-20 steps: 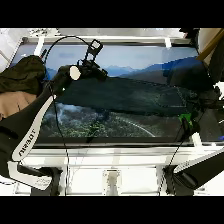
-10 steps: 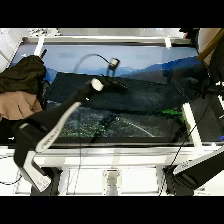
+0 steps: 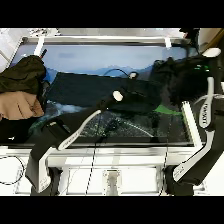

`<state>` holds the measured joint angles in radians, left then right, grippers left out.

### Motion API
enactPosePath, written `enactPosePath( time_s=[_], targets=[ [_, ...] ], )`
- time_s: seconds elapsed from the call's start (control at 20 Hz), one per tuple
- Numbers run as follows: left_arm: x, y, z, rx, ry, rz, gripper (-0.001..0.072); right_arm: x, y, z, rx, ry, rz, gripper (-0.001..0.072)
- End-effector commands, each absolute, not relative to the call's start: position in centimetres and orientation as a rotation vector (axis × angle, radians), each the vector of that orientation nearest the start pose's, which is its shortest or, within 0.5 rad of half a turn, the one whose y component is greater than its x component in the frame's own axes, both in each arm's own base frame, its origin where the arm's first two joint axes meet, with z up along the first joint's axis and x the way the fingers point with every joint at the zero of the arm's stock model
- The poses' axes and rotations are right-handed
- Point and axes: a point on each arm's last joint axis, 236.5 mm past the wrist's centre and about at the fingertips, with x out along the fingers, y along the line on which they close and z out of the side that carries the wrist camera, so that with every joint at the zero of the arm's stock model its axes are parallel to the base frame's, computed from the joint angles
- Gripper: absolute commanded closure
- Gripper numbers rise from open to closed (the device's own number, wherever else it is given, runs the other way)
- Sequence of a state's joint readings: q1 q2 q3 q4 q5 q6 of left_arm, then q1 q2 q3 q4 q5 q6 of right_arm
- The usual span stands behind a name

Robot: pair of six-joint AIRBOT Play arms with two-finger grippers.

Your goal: Fold the clothes and pants, and hang the long-sleeved shirts on hangers.

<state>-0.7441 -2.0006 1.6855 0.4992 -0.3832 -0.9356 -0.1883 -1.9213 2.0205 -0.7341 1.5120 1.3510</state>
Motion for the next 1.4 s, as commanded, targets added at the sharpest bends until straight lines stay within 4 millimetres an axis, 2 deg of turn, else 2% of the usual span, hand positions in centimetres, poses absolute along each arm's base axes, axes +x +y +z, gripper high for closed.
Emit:
enactPosePath(
  time_s=[0.0, 0.15, 0.25, 0.35, 0.4, 0.45, 0.55, 0.6, 0.65, 0.7, 0.75, 0.9, 0.95, 1.05, 1.1, 1.15, 1.2, 1.35],
  targets=[
    [48.6, -45.0, 2.1, -0.274, 0.706, -0.887, 0.0694, 52.6, 14.6, 4.1, 0.363, 1.221, 0.556, 0.0665],
    [52.4, -35.1, 4.3, -0.255, 0.775, -0.763, 0.0694, 54.1, 19.4, 2.9, 0.293, 1.156, 0.500, 0.0665],
    [53.1, -30.1, 5.6, -0.277, 0.825, -0.711, 0.0693, 54.6, 22.6, 1.6, 0.309, 1.141, 0.484, 0.0665],
    [52.9, -27.5, 6.8, -0.284, 0.845, -0.706, 0.0693, 54.4, 25.7, -0.9, 0.331, 1.168, 0.486, 0.0665],
    [52.8, -26.8, 7.3, -0.285, 0.850, -0.707, 0.0692, 54.0, 27.3, -2.3, 0.328, 1.181, 0.501, 0.0664],
    [52.6, -26.5, 7.6, -0.285, 0.853, -0.709, 0.0692, 53.6, 28.6, -3.1, 0.333, 1.190, 0.518, 0.0621],
    [52.4, -26.5, 7.8, -0.283, 0.854, -0.714, 0.0692, 52.6, 30.8, -3.2, 0.341, 1.204, 0.566, 0.0241],
    [52.4, -26.6, 7.8, -0.282, 0.856, -0.715, 0.0692, 52.0, 31.0, -2.9, 0.316, 1.216, 0.584, 0.0113],
    [52.3, -26.6, 7.8, -0.281, 0.860, -0.718, 0.0692, 51.6, 30.4, -2.5, 0.261, 1.230, 0.604, 0.0072],
    [52.0, -26.7, 7.8, -0.279, 0.868, -0.724, 0.0692, 51.2, 28.6, -2.1, 0.183, 1.259, 0.602, 0.0072],
    [51.7, -26.6, 7.8, -0.275, 0.877, -0.730, 0.0692, 50.8, 25.8, -1.9, 0.093, 1.292, 0.576, 0.0073],
    [51.1, -26.3, 8.4, -0.271, 0.888, -0.743, 0.0692, 49.2, 13.0, -0.5, -0.087, 1.436, 0.353, 0.0073],
    [51.1, -26.2, 8.6, -0.272, 0.883, -0.743, 0.0692, 48.5, 9.1, 0.2, -0.072, 1.474, 0.290, 0.0073],
    [51.1, -26.2, 8.8, -0.273, 0.880, -0.743, 0.0692, 48.2, 4.2, 0.9, 0.131, 1.464, 0.232, 0.0073],
    [51.1, -26.2, 8.8, -0.272, 0.881, -0.743, 0.0692, 47.5, 1.8, 0.7, 0.215, 1.484, 0.210, 0.0072],
    [51.1, -26.2, 8.8, -0.273, 0.880, -0.742, 0.0692, 46.6, -0.1, 0.1, 0.323, 1.512, 0.192, 0.0072],
    [51.1, -26.2, 8.8, -0.273, 0.879, -0.742, 0.0692, 46.3, -1.0, -0.5, 0.439, 1.508, 0.204, 0.0072],
    [51.1, -26.2, 8.8, -0.272, 0.880, -0.742, 0.0692, 47.8, -1.8, -2.0, 0.694, 1.372, 0.307, 0.0069]
  ],
)
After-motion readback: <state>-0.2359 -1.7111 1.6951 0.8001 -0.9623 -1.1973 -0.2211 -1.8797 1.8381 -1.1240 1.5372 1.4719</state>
